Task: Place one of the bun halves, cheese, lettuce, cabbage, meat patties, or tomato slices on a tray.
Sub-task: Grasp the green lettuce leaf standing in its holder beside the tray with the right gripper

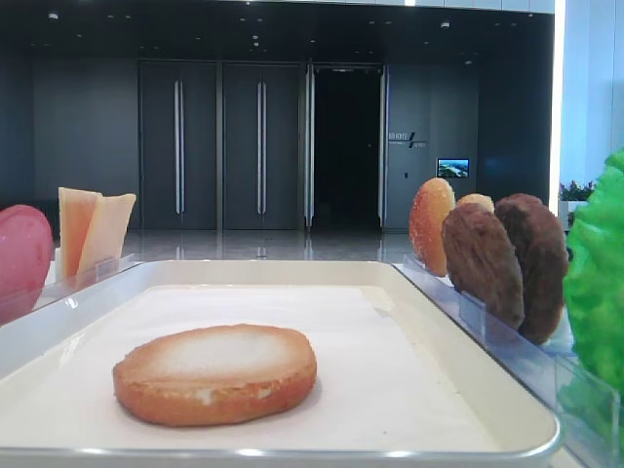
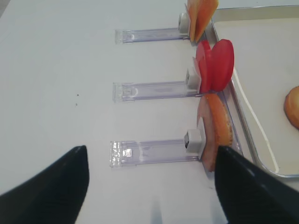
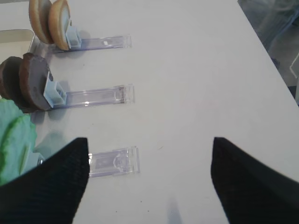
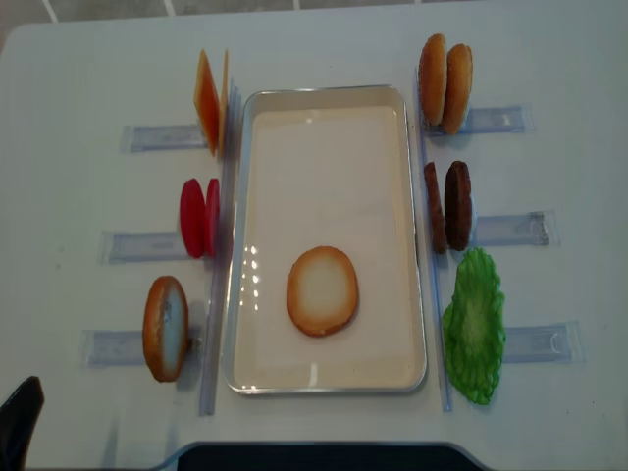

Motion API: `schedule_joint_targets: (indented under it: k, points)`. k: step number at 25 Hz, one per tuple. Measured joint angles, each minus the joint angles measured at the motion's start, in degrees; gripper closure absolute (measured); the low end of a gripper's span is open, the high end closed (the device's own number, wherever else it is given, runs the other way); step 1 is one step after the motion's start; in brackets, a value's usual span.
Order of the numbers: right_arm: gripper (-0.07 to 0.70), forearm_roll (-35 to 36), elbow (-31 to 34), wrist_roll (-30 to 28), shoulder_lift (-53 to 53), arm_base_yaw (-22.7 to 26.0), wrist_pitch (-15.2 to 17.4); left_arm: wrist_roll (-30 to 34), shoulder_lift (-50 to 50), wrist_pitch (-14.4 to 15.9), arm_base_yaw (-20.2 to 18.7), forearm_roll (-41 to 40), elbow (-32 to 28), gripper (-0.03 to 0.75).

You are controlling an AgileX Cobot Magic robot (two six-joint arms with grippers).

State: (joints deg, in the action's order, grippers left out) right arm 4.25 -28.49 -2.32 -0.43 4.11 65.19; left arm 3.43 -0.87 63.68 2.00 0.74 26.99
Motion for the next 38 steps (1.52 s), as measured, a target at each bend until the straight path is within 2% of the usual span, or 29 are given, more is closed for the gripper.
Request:
schedule_joint_targets:
  k: [12,17,24,34,38]
  points:
    - [0.091,0.05,-0.19,0.00,0.00,0.00,-0.48,0.00,0.00,0.00,0.00,0.06,0.00,0.073]
    - [0.091,2.59,-0.63,0.00,2.07,0.00,0.37,0.00,0.00,0.00,0.00,0.06,0.00,0.073]
    - [0.091,7.45,-5.48,-2.34,20.26,0.00,2.15,0.00,0.00,0.00,0.00,0.06,0.00,0.073]
    - [0.091,11.84,-20.66,-8.06,51.64,0.00,4.69,0.00,0.00,0.00,0.00,0.06,0.00,0.073]
    - [0.091,11.89,-25.91,-9.35,59.18,0.00,4.75,0.00,0.00,0.00,0.00,0.06,0.00,0.073]
